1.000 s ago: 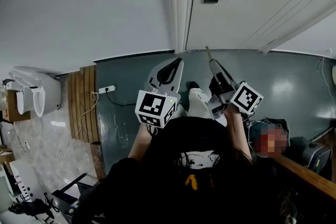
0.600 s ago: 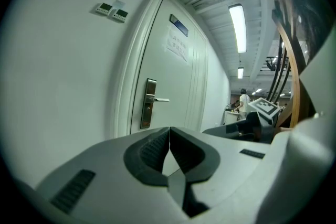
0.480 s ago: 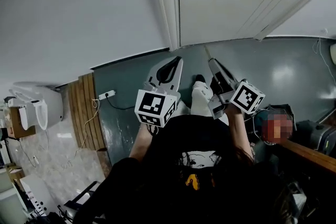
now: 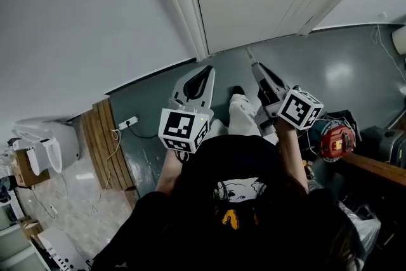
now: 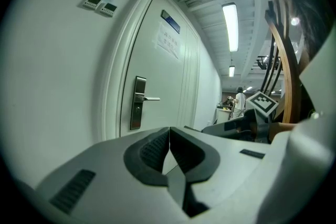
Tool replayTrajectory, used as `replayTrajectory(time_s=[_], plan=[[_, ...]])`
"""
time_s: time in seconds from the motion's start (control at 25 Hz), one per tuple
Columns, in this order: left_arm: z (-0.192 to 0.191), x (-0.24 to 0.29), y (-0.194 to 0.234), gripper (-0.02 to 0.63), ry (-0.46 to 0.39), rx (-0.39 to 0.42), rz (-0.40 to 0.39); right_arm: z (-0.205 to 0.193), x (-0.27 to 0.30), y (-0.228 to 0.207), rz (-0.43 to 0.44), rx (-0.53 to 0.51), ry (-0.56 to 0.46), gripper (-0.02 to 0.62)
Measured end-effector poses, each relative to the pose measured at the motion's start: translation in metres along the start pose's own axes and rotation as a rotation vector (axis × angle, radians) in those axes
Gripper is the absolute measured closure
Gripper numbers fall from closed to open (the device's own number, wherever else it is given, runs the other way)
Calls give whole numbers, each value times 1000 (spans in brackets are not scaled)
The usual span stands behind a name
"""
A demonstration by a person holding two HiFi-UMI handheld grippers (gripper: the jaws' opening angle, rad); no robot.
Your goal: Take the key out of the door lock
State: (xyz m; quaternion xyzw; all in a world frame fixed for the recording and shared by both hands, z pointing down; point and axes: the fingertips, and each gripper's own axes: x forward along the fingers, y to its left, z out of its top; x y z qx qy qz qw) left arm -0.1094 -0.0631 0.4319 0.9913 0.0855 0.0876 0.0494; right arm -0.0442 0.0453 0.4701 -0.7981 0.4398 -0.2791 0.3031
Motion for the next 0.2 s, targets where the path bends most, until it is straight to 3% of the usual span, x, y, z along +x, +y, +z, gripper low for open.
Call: replayTrajectory(time_s=[0.2], plan=[[-2, 6, 7, 597, 3, -7, 8, 5, 10, -3, 9, -1, 11, 575]])
